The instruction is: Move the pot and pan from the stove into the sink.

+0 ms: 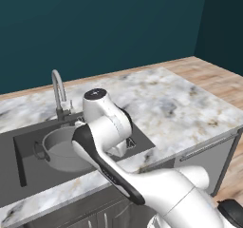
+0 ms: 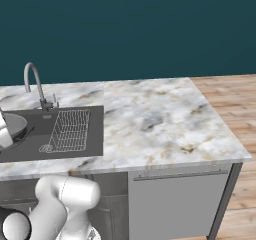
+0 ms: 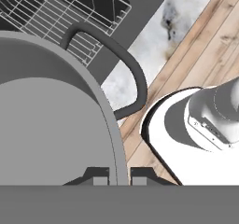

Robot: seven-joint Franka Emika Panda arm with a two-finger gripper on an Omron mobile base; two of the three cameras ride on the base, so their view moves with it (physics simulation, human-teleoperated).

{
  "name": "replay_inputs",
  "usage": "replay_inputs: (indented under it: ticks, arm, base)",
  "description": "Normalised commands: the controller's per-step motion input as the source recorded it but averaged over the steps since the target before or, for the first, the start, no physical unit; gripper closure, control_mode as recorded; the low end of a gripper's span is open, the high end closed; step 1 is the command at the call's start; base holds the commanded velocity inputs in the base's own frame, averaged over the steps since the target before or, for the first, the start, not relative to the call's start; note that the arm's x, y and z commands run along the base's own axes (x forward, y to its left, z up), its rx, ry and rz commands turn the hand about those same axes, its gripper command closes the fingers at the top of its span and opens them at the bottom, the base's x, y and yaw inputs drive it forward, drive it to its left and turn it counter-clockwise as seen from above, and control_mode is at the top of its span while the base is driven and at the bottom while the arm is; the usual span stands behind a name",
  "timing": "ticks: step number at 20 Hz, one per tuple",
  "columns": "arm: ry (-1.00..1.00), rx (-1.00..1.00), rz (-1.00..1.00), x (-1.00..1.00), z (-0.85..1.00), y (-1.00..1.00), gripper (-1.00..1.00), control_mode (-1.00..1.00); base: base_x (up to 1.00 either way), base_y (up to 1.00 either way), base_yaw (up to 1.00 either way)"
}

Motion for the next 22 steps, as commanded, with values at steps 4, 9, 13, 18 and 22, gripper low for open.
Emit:
replay_inputs:
  ticks: [4,9,13,18,22]
  arm:
    - [-0.05,0.00,-0.01,0.47,-0.17,0.13,1.00,-1.00]
    - [-0.03,0.00,-0.03,0.49,-0.19,0.10,1.00,-1.00]
    - [-0.02,0.00,-0.03,0.41,-0.22,0.19,1.00,-1.00]
    - [-0.02,-0.01,-0.03,0.40,-0.22,0.26,1.00,-1.00]
    - [-0.02,-0.03,-0.03,0.39,-0.23,0.25,1.00,-1.00]
  base:
    - [0.00,0.00,0.00]
    - [0.00,0.00,0.00]
    - [0.00,0.00,0.00]
    - [0.00,0.00,0.00]
    - [0.00,0.00,0.00]
